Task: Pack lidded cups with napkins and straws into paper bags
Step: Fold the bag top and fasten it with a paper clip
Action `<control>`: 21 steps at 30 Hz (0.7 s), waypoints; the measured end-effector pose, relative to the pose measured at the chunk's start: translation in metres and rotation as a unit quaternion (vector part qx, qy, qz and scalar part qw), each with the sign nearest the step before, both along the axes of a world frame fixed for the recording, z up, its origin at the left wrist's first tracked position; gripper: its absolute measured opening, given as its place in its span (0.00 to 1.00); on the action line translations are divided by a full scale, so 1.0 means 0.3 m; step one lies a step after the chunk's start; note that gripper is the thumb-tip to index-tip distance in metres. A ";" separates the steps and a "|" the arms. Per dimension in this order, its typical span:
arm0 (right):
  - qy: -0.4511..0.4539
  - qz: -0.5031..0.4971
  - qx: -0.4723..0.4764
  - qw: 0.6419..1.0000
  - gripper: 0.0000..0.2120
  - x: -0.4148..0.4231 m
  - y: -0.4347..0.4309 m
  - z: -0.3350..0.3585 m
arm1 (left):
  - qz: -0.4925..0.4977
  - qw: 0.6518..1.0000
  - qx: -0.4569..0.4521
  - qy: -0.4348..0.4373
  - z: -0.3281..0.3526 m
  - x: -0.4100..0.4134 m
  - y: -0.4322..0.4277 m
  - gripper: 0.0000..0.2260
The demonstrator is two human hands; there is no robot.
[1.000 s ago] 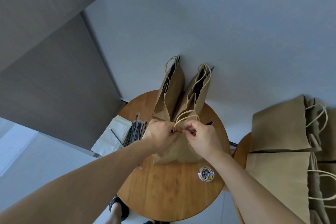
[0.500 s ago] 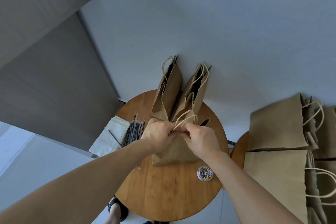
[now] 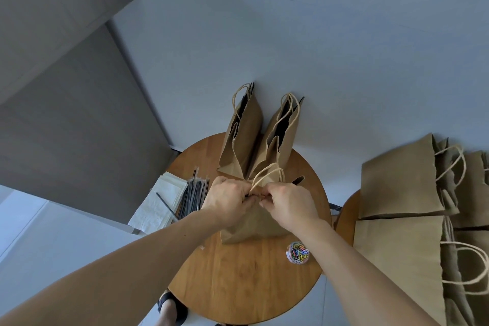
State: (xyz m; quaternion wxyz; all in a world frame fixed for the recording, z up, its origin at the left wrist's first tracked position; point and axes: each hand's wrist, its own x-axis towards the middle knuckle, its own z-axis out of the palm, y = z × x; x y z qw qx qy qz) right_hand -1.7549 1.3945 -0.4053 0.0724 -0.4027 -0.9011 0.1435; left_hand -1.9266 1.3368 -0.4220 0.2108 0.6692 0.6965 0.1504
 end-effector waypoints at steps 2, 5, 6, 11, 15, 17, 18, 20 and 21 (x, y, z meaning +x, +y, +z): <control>0.087 0.021 0.000 0.996 0.09 0.024 -0.004 0.025 | 0.010 1.000 0.011 -0.013 0.020 -0.020 0.000 0.08; 0.191 0.025 0.073 0.979 0.11 0.103 0.019 0.053 | 0.016 1.000 -0.019 0.011 0.037 -0.075 -0.022 0.16; 0.180 0.009 0.073 0.981 0.15 0.129 0.037 0.056 | 0.023 0.999 -0.043 0.019 0.036 -0.098 -0.037 0.22; -0.032 -0.039 -0.156 0.987 0.49 0.203 0.121 -0.003 | 0.084 0.981 -0.157 -0.078 -0.006 -0.166 -0.110 0.35; 0.050 -0.122 -0.260 0.957 0.47 0.214 0.140 -0.069 | 0.158 0.954 -0.175 -0.188 -0.055 -0.172 -0.125 0.20; 0.069 -0.145 -0.272 0.949 0.38 0.228 0.147 -0.096 | 0.172 0.942 -0.187 -0.218 -0.081 -0.171 -0.135 0.13; 0.063 -0.137 -0.274 0.950 0.29 0.235 0.150 -0.109 | 0.176 0.941 -0.190 -0.220 -0.091 -0.171 -0.140 0.11; 0.049 -0.132 -0.281 0.949 0.14 0.241 0.143 -0.124 | 0.186 0.941 -0.185 -0.212 -0.103 -0.172 -0.144 0.10; 0.044 -0.134 -0.282 0.949 0.10 0.241 0.135 -0.128 | 0.190 0.943 -0.180 -0.207 -0.109 -0.172 -0.144 0.10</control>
